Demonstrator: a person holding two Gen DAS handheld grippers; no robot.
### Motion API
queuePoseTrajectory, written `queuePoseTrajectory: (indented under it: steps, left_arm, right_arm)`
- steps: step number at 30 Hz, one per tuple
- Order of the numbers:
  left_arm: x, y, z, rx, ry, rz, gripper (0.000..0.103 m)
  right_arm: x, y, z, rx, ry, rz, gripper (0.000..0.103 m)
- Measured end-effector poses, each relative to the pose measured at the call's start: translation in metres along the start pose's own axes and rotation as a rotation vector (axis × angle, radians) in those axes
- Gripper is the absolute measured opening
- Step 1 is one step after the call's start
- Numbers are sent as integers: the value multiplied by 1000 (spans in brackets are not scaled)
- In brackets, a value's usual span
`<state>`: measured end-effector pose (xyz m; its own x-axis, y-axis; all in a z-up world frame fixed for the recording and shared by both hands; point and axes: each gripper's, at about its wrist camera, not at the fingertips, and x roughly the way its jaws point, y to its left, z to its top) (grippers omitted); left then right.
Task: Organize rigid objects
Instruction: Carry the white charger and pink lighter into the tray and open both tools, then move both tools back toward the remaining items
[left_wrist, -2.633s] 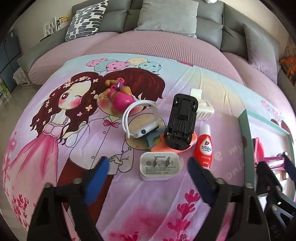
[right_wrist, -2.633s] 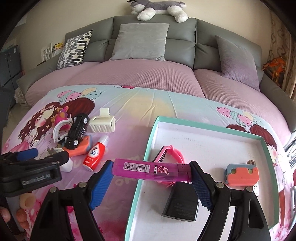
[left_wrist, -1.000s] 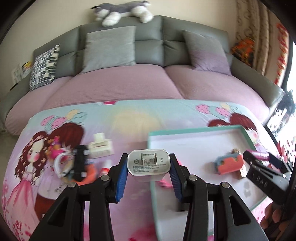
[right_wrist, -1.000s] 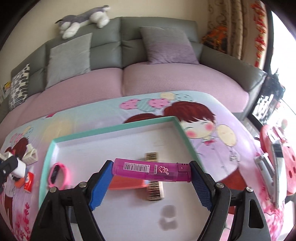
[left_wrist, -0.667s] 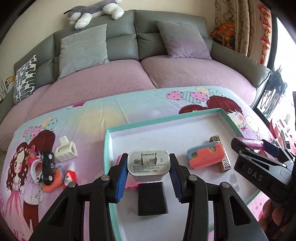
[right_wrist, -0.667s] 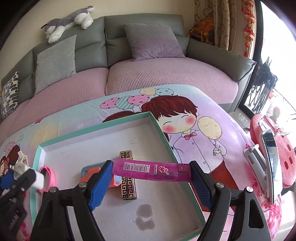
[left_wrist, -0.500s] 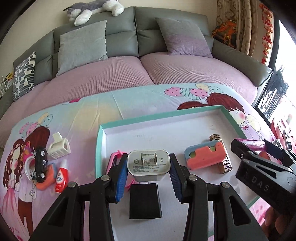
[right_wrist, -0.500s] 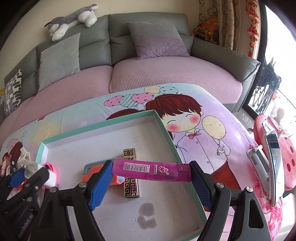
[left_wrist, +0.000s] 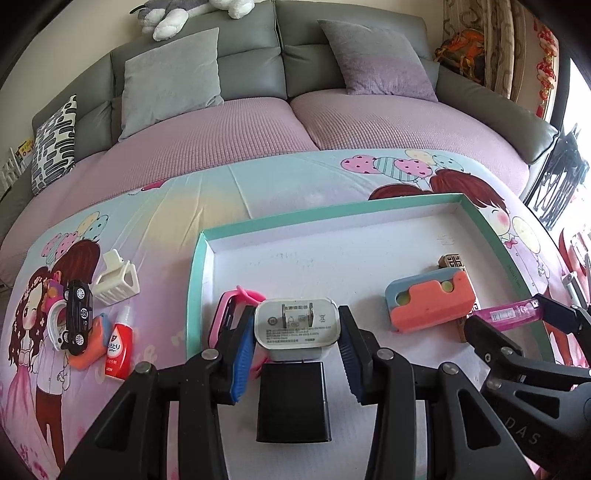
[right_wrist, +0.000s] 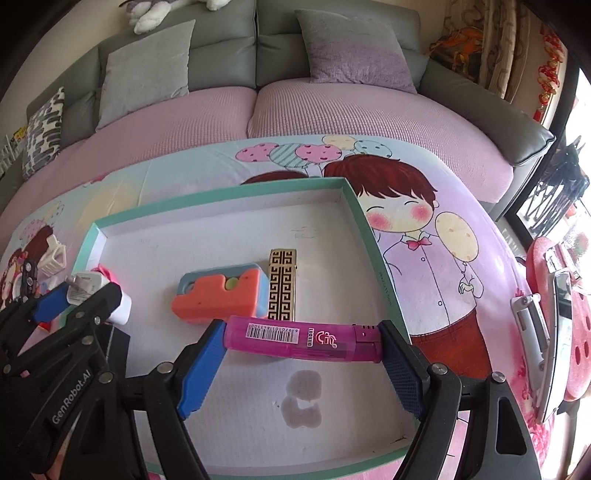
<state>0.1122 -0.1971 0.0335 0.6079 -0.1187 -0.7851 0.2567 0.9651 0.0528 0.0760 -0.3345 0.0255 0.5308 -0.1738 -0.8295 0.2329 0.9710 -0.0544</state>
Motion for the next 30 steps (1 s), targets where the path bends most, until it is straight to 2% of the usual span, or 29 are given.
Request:
queuePoseTrajectory:
  steps: [18, 21, 23, 27, 30]
  left_arm:
    - [-1, -2, 0, 3, 0, 13, 47]
    - [-5, -2, 1, 3, -5, 5, 64]
    - [-8, -1, 2, -3, -14, 4, 66]
    - [-12, 2, 3, -5, -22, 18, 67]
    - [-15, 8, 4, -18, -32, 27, 78]
  right_arm:
    - [11, 2, -3, -28, 53, 13, 84]
    - [13, 0, -2, -23, 60, 20, 88]
    - [13, -1, -3, -19, 61, 16, 92]
    - [12, -2, -2, -15, 52, 22, 94]
    - [11, -1, -3, -15, 45, 28, 100]
